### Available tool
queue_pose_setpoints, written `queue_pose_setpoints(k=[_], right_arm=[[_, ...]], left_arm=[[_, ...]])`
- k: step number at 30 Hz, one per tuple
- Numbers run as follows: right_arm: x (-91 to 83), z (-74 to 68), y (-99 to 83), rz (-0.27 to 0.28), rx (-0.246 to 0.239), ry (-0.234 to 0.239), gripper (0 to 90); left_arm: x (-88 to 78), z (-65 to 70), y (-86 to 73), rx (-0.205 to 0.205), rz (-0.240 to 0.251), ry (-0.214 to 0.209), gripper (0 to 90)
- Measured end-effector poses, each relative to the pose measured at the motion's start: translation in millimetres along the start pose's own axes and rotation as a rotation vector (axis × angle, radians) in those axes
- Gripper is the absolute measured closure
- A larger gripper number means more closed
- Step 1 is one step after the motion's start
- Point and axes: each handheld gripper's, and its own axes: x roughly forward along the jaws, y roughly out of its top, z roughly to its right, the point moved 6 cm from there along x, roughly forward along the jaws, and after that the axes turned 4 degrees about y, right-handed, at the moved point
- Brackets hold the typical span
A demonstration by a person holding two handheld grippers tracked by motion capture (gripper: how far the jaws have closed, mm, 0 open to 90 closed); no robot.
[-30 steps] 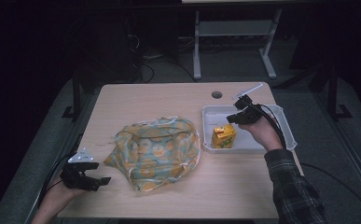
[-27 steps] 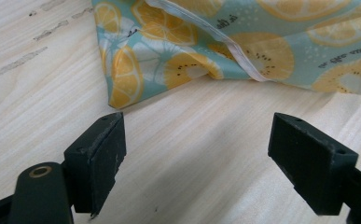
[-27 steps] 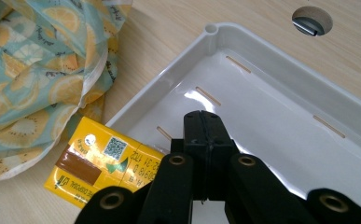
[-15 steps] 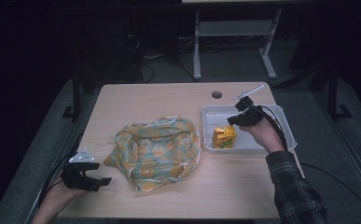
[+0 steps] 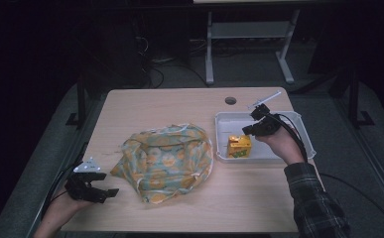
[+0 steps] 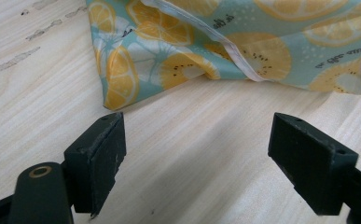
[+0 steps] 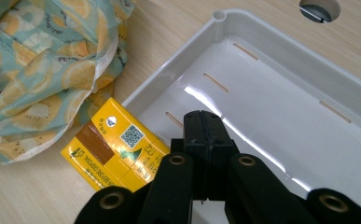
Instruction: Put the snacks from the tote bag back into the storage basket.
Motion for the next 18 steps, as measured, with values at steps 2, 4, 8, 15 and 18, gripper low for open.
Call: queue_pose_setpoints(k=[2, 4, 8, 15, 18], right_arm=[[-0.4, 0.5, -0.5, 0.004, -0.003, -0.001, 89.5], [-1.0, 0.9, -0.4, 0.004, 0.005, -0.005, 89.2], [-2.0, 4.4, -0.4, 0.011, 0.009, -0.014, 84.2], [-16.8, 9.4, -3.7, 0.065, 0.026, -0.048, 68.8], [-26.9, 10.4, -8.8, 0.087, 0.028, -0.065, 60.8]], left_arm=[[0.2, 0.0, -0.2, 0.002, -0.001, 0.0, 18.8], [0.5, -0.1, -0.1, -0.002, 0.0, 0.001, 18.8], [0.6, -0.8, -0.8, -0.005, -0.006, 0.0, 18.7], [0.6, -1.1, 2.3, -0.005, 0.003, -0.002, 18.8], [1.4, -0.5, 2.5, 0.004, -0.001, -0.002, 18.8]])
